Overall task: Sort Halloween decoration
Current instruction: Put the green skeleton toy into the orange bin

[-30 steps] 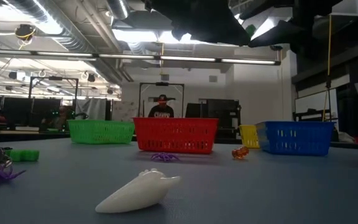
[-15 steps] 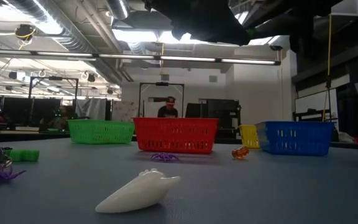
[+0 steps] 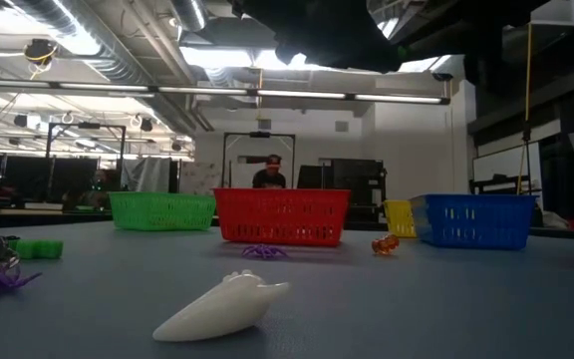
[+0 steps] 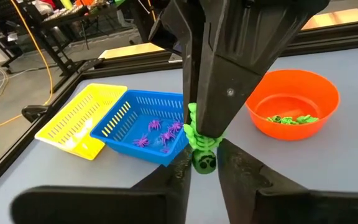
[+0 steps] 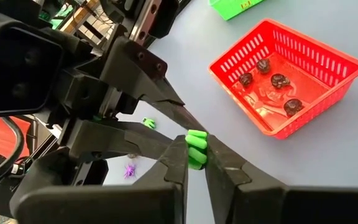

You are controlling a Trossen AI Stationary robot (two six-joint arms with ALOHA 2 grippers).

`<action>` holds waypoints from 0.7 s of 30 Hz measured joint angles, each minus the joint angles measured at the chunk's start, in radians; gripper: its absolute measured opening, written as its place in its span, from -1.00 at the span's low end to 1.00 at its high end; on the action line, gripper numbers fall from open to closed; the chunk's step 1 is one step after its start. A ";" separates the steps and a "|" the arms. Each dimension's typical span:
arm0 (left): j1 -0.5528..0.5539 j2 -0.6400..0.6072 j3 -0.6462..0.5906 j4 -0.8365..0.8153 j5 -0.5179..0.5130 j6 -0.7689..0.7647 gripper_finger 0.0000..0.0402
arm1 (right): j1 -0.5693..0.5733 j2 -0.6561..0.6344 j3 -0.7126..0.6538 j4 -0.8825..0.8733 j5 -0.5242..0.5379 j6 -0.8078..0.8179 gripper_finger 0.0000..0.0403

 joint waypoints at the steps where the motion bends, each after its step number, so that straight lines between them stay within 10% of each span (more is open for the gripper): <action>1: 0.000 0.000 0.000 0.000 0.000 0.000 -0.66 | 0.000 0.000 0.000 0.000 -0.003 -0.004 -0.83; 21: -0.002 0.000 0.000 0.000 -0.001 -0.004 -0.09 | 0.001 -0.105 0.000 -0.079 -0.278 -0.079 -0.83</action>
